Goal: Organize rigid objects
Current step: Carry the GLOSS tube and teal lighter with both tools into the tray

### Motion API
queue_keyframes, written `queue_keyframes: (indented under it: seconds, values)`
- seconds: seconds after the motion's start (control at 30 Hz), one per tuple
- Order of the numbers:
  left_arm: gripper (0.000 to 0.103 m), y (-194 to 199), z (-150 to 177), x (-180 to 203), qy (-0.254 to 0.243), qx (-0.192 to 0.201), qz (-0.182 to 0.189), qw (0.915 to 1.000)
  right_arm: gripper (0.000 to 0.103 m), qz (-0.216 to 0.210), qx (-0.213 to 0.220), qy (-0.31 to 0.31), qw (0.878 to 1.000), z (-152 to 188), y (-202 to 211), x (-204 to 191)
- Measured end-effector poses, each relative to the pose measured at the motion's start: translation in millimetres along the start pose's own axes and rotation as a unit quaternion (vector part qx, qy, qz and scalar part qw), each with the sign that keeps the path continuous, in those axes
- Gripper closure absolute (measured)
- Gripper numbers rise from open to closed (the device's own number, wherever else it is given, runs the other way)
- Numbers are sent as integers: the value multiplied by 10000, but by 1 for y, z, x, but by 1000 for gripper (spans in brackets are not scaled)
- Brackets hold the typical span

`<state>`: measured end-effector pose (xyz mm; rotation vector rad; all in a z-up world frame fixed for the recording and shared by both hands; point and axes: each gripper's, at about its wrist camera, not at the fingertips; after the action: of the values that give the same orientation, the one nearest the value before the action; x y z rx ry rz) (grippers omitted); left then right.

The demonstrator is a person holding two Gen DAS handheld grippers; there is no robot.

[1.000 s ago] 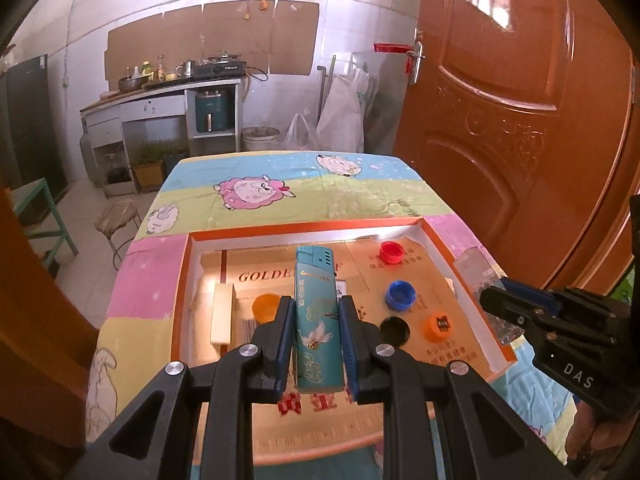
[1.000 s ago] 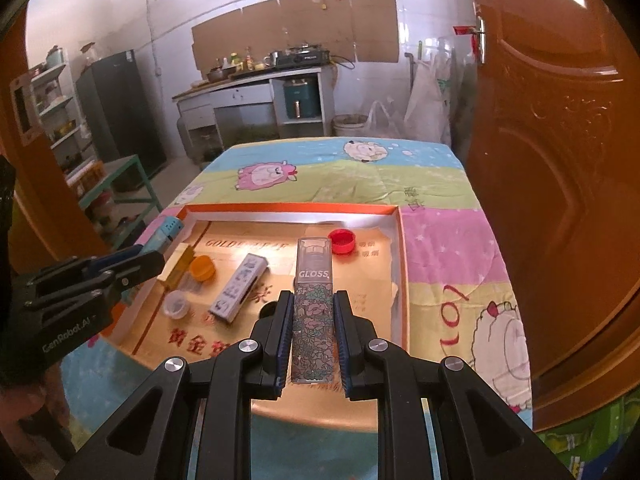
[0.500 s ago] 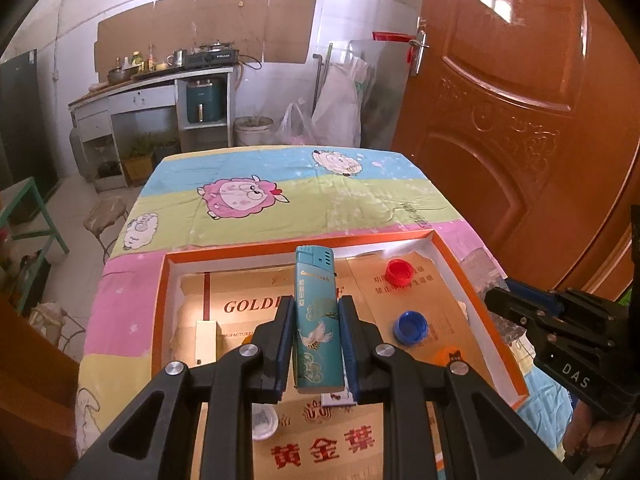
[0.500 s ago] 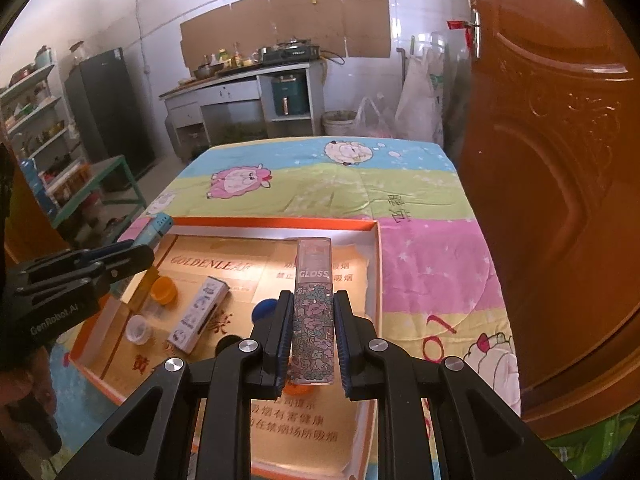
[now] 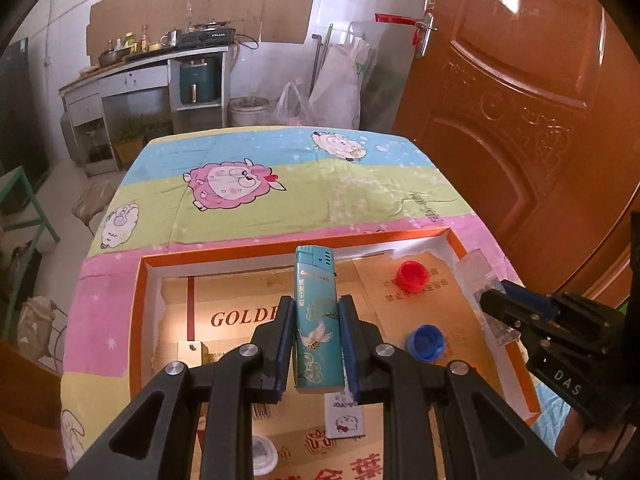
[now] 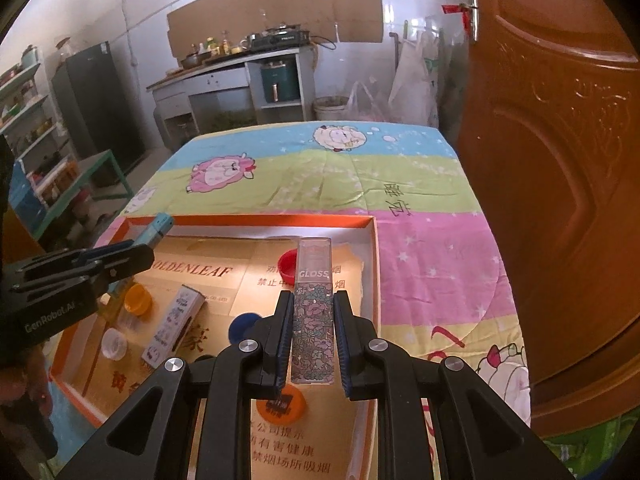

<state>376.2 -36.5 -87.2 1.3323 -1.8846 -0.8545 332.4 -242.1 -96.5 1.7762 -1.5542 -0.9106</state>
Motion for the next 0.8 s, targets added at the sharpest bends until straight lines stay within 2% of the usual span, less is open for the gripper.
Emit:
queue_keyframes:
  seconds: [0.8]
  values:
    - [80, -39, -3, -15, 181, -401, -101, 9990, 83, 175, -328, -188, 9991, -9, -32, 4]
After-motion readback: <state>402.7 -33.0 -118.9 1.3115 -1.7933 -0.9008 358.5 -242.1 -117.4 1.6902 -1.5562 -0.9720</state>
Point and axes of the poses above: each gripper's, at about its wrist camera, not at the fingertips, and y roughly against the way its jaws point, x to its right, z to its underside, and after that the axes turned 6 degrees about -x, right-handed
